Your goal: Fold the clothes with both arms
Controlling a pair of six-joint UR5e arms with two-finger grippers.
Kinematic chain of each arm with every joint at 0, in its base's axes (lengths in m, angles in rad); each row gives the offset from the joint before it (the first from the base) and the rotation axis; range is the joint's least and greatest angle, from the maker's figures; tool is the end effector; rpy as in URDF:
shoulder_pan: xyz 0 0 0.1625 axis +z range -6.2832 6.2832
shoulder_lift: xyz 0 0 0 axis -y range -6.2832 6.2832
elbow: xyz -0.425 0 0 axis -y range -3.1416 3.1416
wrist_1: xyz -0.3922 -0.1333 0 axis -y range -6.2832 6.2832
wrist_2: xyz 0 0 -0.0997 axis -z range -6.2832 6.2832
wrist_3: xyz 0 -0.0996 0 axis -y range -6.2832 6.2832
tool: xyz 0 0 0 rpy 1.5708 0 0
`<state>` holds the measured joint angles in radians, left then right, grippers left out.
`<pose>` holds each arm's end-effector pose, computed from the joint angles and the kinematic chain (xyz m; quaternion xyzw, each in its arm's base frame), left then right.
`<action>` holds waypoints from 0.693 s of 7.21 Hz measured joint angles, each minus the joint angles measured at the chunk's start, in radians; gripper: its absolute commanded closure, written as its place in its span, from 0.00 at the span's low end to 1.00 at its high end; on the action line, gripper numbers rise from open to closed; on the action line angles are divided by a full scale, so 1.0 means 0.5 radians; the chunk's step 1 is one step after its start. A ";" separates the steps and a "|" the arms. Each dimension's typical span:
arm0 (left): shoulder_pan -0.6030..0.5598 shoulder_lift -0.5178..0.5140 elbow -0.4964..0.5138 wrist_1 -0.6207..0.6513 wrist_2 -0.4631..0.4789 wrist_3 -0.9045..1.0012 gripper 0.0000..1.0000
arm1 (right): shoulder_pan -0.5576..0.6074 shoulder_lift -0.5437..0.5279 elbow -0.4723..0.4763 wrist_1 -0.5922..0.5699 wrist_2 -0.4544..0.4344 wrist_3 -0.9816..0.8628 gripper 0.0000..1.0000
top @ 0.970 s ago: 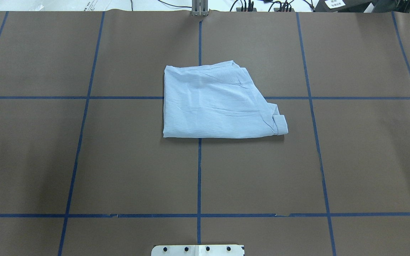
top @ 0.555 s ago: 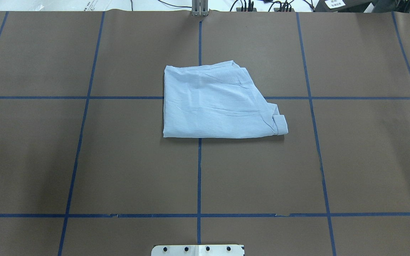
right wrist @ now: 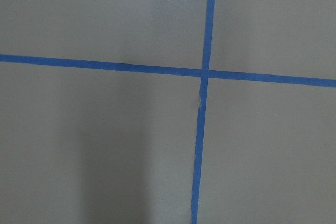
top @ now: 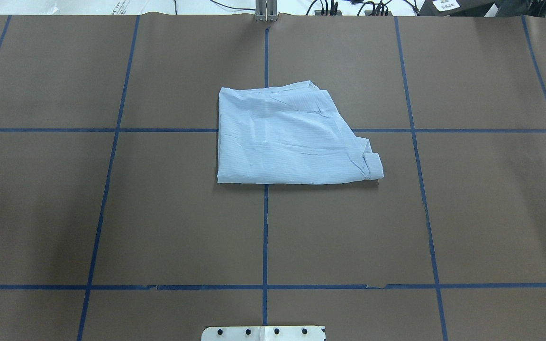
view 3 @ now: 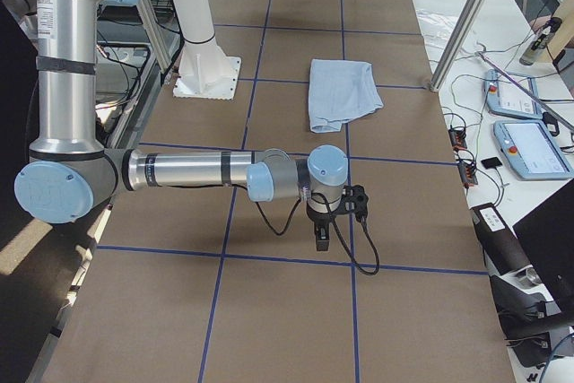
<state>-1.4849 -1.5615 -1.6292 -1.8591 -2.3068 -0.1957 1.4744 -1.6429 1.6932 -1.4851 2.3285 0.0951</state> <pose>-0.0228 -0.5101 0.6049 0.1053 0.3731 0.0098 0.9217 0.0193 -0.4737 0.6248 0.0276 -0.3733 -0.0257 0.9269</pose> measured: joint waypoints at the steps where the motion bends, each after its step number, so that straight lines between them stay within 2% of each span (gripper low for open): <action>1: 0.000 0.000 0.002 0.000 0.002 -0.001 0.00 | 0.000 0.000 0.000 0.002 0.001 0.001 0.00; 5: 0.001 0.000 0.003 0.000 0.001 -0.003 0.00 | -0.028 0.000 0.002 0.010 -0.008 0.016 0.00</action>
<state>-1.4846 -1.5614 -1.6276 -1.8592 -2.3065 -0.1972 1.4604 -1.6429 1.6940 -1.4799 2.3246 0.1029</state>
